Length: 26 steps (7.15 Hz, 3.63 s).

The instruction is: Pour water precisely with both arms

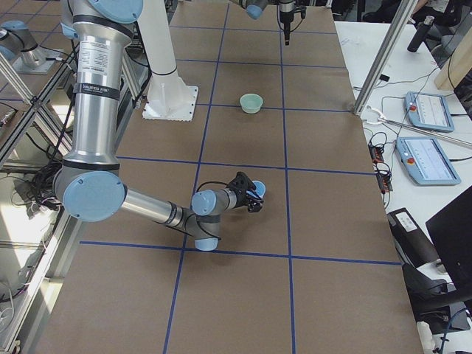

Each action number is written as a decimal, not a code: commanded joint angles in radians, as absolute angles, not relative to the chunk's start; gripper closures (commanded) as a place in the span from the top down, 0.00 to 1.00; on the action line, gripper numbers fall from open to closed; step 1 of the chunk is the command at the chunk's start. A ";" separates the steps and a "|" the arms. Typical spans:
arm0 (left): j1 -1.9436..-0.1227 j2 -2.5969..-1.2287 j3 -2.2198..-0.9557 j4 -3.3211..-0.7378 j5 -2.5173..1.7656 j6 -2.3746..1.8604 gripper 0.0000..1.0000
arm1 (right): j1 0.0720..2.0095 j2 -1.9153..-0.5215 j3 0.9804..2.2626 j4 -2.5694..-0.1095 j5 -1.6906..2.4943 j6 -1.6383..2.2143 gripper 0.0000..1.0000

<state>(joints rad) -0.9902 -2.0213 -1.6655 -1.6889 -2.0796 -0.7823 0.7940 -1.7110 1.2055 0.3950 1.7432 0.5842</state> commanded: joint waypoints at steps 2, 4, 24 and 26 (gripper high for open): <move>-0.991 -2.017 -1.669 -1.689 -2.079 -0.784 0.99 | 0.796 -1.816 1.223 0.471 1.755 0.581 0.99; -0.991 -2.017 -1.678 -1.687 -2.080 -0.784 0.99 | 0.796 -1.882 1.220 0.527 1.782 0.583 0.99; -0.526 -2.315 -1.496 -1.778 -2.075 -1.261 0.00 | 1.514 -1.522 1.358 -0.792 2.430 0.166 0.99; -0.537 -2.315 -1.500 -1.778 -2.095 -1.261 0.00 | 1.514 -1.519 1.356 -0.793 2.430 0.166 0.99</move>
